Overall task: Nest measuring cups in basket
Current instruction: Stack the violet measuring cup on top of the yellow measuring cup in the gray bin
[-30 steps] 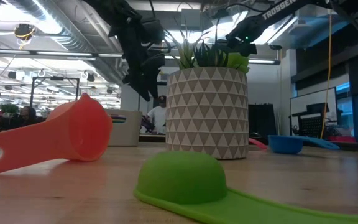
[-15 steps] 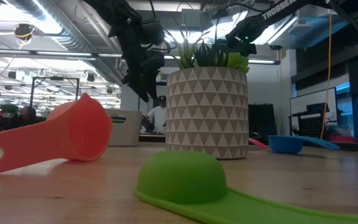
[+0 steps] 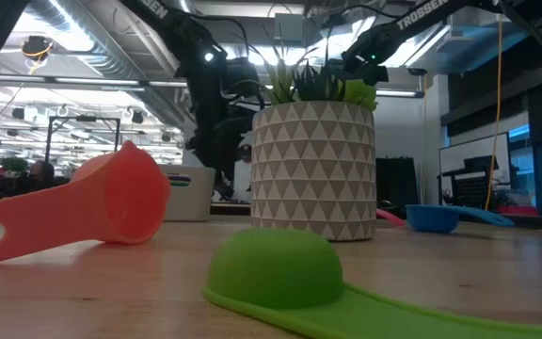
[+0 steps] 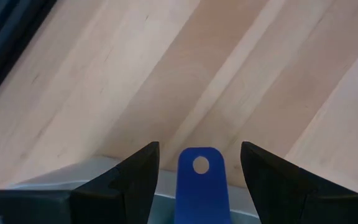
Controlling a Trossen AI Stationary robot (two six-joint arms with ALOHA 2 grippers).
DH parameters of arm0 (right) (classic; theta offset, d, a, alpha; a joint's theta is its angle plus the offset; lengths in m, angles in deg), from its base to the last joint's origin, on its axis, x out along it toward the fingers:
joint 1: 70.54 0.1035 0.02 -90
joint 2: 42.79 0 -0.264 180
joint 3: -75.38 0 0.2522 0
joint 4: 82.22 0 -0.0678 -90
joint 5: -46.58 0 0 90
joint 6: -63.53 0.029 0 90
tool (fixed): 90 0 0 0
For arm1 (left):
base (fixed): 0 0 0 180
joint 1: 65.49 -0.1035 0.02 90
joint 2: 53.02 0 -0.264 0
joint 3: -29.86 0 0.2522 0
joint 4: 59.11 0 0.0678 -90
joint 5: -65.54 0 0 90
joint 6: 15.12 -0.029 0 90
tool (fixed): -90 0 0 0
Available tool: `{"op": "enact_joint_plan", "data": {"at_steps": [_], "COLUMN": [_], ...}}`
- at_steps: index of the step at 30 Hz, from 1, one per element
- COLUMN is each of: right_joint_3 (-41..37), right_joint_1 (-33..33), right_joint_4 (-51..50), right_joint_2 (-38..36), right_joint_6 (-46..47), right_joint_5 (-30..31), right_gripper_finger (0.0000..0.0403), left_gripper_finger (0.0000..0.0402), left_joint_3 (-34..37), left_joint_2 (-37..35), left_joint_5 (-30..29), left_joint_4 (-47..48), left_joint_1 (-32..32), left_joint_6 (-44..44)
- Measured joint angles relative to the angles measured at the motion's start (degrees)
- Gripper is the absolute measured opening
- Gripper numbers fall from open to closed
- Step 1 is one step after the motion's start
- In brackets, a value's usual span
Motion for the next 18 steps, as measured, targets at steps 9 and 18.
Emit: {"op": "enact_joint_plan", "data": {"at_steps": [9, 18], "right_joint_3": [0.00, 0.00], "right_joint_1": [0.00, 0.00], "right_joint_4": [0.04, 0.07], "right_joint_2": [0.00, 0.02], "right_joint_6": [-0.02, -0.92], "right_joint_5": [0.02, 0.02], "right_gripper_finger": [0.0361, 0.0361], "left_gripper_finger": [0.0219, 0.0219], "left_joint_3": [0.00, 0.00], "left_joint_2": [0.02, 0.03], "left_joint_5": [-1.16, -1.16], "left_joint_4": [0.29, 0.33], "left_joint_1": [0.02, 0.82], "left_joint_6": [0.00, 0.07]}}
